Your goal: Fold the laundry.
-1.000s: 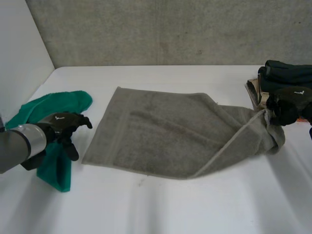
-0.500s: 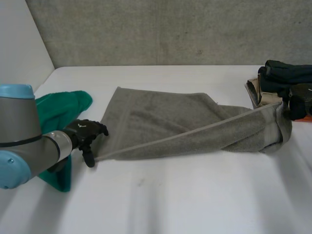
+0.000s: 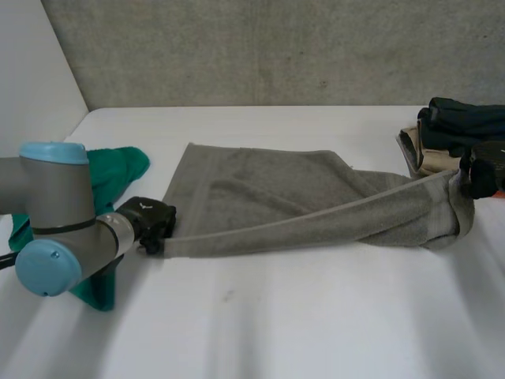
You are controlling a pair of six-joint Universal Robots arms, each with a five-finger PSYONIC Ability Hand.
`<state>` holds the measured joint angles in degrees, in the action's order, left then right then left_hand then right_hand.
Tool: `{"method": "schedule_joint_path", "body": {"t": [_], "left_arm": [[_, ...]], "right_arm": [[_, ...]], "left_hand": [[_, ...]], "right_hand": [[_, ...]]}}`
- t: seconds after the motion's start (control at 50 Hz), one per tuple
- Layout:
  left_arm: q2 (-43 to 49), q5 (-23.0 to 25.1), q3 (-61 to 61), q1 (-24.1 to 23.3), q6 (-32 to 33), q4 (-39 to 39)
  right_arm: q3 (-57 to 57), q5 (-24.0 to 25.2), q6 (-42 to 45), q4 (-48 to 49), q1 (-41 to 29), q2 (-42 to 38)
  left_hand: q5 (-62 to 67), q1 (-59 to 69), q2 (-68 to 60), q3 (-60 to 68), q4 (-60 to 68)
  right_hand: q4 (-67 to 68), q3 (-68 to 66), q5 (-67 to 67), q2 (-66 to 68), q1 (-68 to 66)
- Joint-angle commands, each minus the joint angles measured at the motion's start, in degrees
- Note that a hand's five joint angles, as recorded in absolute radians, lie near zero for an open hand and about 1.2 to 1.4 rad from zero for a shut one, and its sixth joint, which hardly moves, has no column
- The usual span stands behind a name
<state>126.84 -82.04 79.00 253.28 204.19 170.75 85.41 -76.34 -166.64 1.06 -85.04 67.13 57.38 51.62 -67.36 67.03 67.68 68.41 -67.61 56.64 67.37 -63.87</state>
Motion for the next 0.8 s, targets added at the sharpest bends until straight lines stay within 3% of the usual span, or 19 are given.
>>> {"method": "schedule_joint_path", "body": {"t": [0.02, 0.06, 0.12, 0.16, 0.2, 0.22, 0.3, 0.36, 0.4, 0.44, 0.46, 0.48, 0.64, 0.8], "left_arm": [[-7.1, 1.2, 1.2, 0.6, 0.2, -1.6], [-9.4, 2.2, 2.1, 0.8, 0.9, -2.9], [-13.7, 4.3, 4.5, 1.3, 4.9, -8.4], [-16.5, 5.1, 6.8, 2.7, 10.2, -13.7], [-18.3, 5.3, 8.4, 4.4, 13.6, -16.0], [-19.2, 5.6, 9.1, 5.5, 15.4, -16.9], [-23.4, 7.1, 12.7, 10.3, 24.9, -20.4], [-24.4, 8.2, 13.5, 10.7, 26.2, -20.4], [-24.6, 9.5, 13.5, 10.7, 23.8, -18.5], [-24.6, 10.3, 13.3, 10.4, 21.4, -16.5], [-24.3, 10.4, 12.9, 10.0, 18.6, -14.5], [-24.0, 10.3, 12.8, 9.7, 17.0, -13.4], [-22.1, 5.4, 9.9, 4.3, 2.9, -4.1], [-17.6, -1.4, 8.4, -1.6, -2.8, -3.1]], "right_arm": [[0.7, 0.8, 2.4, -1.8, 0.2, 2.4], [1.6, 2.3, 5.7, -4.3, 0.1, 3.7], [4.3, 6.8, 17.6, -10.6, 0.8, 7.2], [6.9, 9.4, 30.8, -17.4, 2.4, 9.3], [9.1, 9.7, 38.9, -21.9, 3.6, 10.3], [11.1, 9.5, 46.9, -26.3, 4.6, 10.8], [13.6, 8.9, 61.4, -34.3, 6.6, 11.6], [13.0, 9.5, 59.9, -33.1, 6.3, 11.5], [12.1, 10.2, 54.4, -29.8, 5.1, 11.2], [11.1, 10.8, 50.3, -27.3, 4.1, 10.8], [9.6, 11.0, 46.3, -24.3, 3.1, 10.1], [8.9, 10.9, 44.1, -22.9, 2.8, 9.6], [2.9, 7.5, 27.2, -16.0, -0.7, 3.5], [0.9, 6.5, 18.0, -9.6, -1.0, 1.4]], "left_hand": [[12.6, 28.4, -12.6, 13.0, 12.3], [12.6, 28.4, -12.6, 13.0, 12.3], [12.6, 28.4, -12.6, 13.0, 12.3], [12.6, 28.4, -12.6, 13.0, 12.3], [12.6, 28.4, -12.6, 13.0, 12.3], [12.6, 28.4, -12.6, 13.0, 12.3], [12.6, 28.4, -12.6, 13.0, 12.3], [12.6, 28.4, -12.6, 13.0, 12.3], [12.6, 28.4, -12.6, 13.0, 12.3], [-11.9, 3.8, 11.9, -11.6, -12.2], [-37.1, -21.3, 37.0, -36.7, -37.4], [-42.0, -26.2, 42.0, -41.6, -42.3], [-46.4, -30.6, 46.4, -46.1, -46.7], [-46.9, -31.1, 46.9, -46.6, -47.2]], "right_hand": [[11.6, -12.4, 13.4, 12.6, -16.1], [11.6, -12.4, 13.4, 12.6, -16.1], [11.6, -12.4, 13.4, 12.6, -16.1], [11.6, -12.4, 13.4, 12.6, -16.1], [11.6, -12.4, 13.4, 12.6, -16.1], [11.6, -12.4, 13.4, 12.6, -16.1], [11.6, -12.4, 13.4, 12.6, -16.1], [11.6, -12.4, 13.4, 12.6, -16.1], [11.6, -12.4, 13.4, 12.6, -16.1], [11.6, -12.4, 13.4, 12.6, -16.1], [11.6, -12.4, 13.4, 12.6, -16.1], [11.6, -12.4, 13.4, 12.6, -16.1], [11.6, -12.4, 13.4, 12.6, -16.1], [11.6, -12.4, 13.4, 12.6, -16.1]]}}
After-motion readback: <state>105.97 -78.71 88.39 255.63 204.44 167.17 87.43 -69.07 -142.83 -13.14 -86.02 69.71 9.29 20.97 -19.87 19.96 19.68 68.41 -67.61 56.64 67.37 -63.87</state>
